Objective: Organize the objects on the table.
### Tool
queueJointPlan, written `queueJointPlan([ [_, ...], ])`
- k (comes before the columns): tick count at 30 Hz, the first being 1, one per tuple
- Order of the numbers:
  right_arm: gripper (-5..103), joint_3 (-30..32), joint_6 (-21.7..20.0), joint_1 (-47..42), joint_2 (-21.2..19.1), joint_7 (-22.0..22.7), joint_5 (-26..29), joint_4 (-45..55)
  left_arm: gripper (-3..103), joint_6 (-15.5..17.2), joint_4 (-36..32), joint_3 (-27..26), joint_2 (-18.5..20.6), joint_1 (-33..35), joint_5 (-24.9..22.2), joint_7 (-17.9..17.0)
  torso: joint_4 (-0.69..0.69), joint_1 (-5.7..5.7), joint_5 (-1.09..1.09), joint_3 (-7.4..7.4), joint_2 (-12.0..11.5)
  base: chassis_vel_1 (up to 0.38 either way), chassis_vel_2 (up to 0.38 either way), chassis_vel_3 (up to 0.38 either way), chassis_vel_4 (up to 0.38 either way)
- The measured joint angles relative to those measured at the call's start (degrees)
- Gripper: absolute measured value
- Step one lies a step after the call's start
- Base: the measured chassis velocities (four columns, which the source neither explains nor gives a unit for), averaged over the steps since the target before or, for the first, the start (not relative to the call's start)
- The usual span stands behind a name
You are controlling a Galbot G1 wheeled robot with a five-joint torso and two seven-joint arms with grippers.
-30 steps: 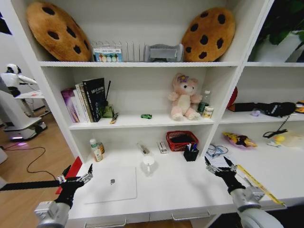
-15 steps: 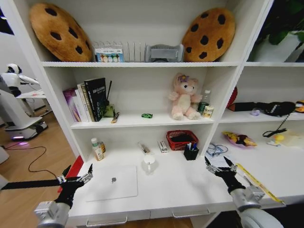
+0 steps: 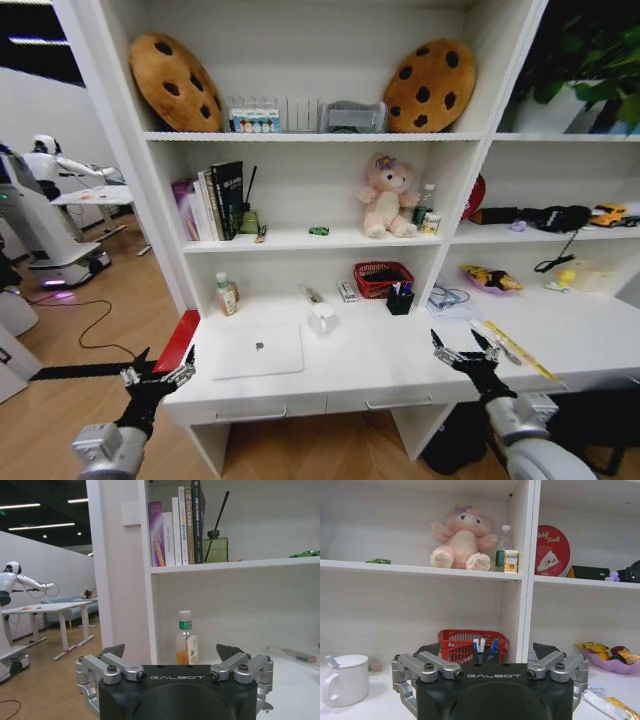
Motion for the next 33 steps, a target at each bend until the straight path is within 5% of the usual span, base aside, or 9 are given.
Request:
queueJointPlan([
  [12,100,0.0,0.0,0.0,0.0,0.0,0.0,0.0,100,0.0,0.0,0.0,0.0,0.0,0.0,0.0,-0.02,-0.03,0.02,-0.01,0.0,0.206,-0.124,-0.236,0.154],
  [33,100,0.0,0.0,0.0,0.0,0.0,0.0,0.0,100,0.0,0.0,0.0,0.0,0.0,0.0,0.0,0.00,0.01,0.03,0.01,0.0,-0.076,-0.049,0.076,0.048],
])
